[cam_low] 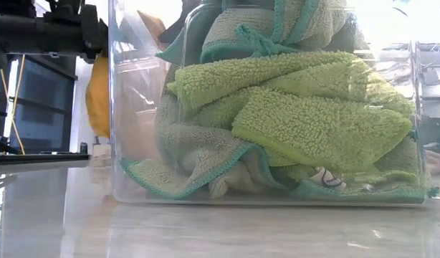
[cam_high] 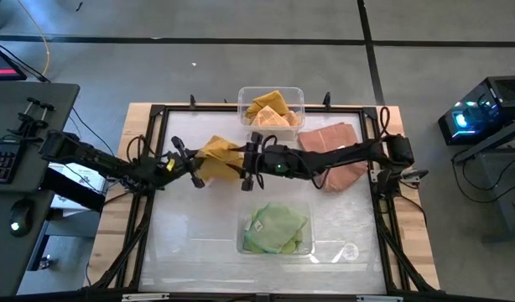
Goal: Sort towels by color in basket
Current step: Put the yellow towel into the top transparent bin
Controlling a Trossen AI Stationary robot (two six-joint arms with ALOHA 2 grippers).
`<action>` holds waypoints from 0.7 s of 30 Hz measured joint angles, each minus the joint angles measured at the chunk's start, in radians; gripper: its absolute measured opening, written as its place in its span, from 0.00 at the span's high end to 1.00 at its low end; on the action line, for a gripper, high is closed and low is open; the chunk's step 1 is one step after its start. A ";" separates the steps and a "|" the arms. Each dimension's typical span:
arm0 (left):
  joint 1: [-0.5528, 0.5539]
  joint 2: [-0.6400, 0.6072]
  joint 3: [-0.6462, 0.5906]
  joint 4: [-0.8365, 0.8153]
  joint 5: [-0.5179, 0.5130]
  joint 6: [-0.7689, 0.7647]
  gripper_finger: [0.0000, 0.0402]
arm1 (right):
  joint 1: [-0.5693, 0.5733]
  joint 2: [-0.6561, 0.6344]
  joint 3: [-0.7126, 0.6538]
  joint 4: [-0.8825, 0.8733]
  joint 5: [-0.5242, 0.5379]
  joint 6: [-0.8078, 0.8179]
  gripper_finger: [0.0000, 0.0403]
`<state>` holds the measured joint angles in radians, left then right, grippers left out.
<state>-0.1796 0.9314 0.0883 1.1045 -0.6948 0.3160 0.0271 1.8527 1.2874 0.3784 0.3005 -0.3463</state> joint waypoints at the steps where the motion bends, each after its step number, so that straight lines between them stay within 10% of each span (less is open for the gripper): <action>1: 0.008 0.000 0.000 0.012 0.030 -0.003 1.00 | -0.010 0.007 0.007 0.004 -0.025 0.038 0.46; 10: 0.064 0.012 0.001 0.178 0.298 -0.009 1.00 | -0.054 0.140 0.055 0.147 -0.198 0.142 0.31; 21: 0.068 0.010 0.001 0.121 0.299 -0.088 0.79 | -0.056 0.137 0.061 0.071 -0.234 0.186 0.96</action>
<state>-0.1116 0.9417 0.0893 1.2255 -0.3955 0.2279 -0.0284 1.9897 1.3479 0.4499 0.0668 -0.1607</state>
